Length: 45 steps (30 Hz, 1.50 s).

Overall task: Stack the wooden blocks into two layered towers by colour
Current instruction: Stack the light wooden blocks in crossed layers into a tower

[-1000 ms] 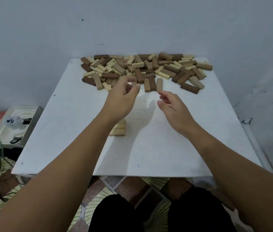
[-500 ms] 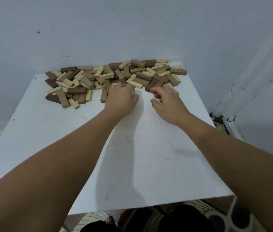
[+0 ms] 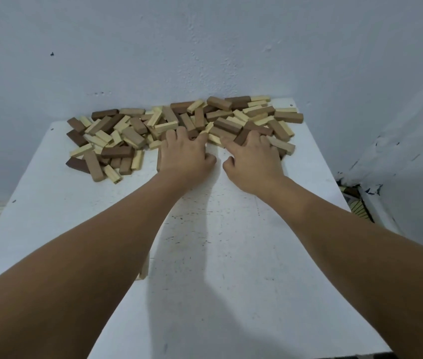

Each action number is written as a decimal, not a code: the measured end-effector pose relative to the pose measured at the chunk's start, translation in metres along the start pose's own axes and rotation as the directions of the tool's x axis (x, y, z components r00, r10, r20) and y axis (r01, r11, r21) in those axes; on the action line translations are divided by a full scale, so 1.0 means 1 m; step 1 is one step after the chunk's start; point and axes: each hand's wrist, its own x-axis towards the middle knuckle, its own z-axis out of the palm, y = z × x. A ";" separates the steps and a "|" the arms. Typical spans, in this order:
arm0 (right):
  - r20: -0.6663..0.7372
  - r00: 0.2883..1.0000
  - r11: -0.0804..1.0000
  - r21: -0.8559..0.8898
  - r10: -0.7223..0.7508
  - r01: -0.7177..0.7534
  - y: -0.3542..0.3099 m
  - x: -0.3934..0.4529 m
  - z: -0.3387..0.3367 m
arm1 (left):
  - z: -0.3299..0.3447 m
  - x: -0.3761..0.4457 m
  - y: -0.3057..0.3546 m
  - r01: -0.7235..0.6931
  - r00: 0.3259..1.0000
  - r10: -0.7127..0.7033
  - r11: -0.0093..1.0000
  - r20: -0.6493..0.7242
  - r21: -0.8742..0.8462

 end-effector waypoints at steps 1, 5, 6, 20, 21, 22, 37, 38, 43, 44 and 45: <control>-0.026 1.000 1.000 -0.013 -0.016 0.015 0.000 -0.001 0.000 | -0.001 0.001 0.002 0.002 1.000 -0.002 1.000 0.016 0.008; -0.215 0.970 0.994 -0.045 -0.109 0.102 0.003 -0.011 0.005 | -0.002 0.005 0.006 0.022 0.999 -0.021 0.999 0.033 -0.026; -0.258 0.960 0.994 -0.017 -0.109 0.108 0.004 -0.015 0.007 | -0.001 0.005 0.006 0.019 0.999 -0.018 0.999 0.029 -0.028; -0.294 0.956 0.978 0.205 0.015 0.048 0.005 -0.030 0.028 | 0.003 0.004 0.006 0.073 0.980 -0.094 0.990 -0.174 -0.124; -0.281 0.959 0.977 0.209 0.019 0.042 0.005 -0.030 0.027 | 0.002 0.006 0.008 0.087 0.980 -0.107 0.988 -0.168 -0.124; -0.272 0.962 0.976 0.213 0.024 0.036 0.005 -0.030 0.026 | 0.000 0.007 0.009 0.116 0.979 -0.137 0.983 -0.151 -0.140; -0.243 0.955 0.926 0.371 0.169 -0.070 0.010 -0.035 0.022 | -0.006 -0.064 0.019 0.126 0.964 -0.188 0.946 -0.186 -0.298; -0.244 0.955 0.923 0.379 0.170 -0.068 0.010 -0.035 0.021 | -0.004 -0.067 0.017 0.095 0.974 -0.148 0.956 -0.175 -0.278; -0.246 0.965 0.915 0.404 0.094 0.013 0.010 -0.035 0.022 | 0.005 -0.071 0.010 -0.092 0.985 0.046 0.955 -0.166 -0.283; -0.248 0.966 0.910 0.412 0.071 0.039 0.011 -0.036 0.023 | 0.007 -0.071 0.008 -0.102 0.983 0.046 0.942 -0.179 -0.320; -0.250 0.967 0.908 0.414 0.048 0.062 0.011 -0.036 0.023 | 0.009 -0.071 0.007 -0.103 0.982 0.038 0.929 -0.186 -0.356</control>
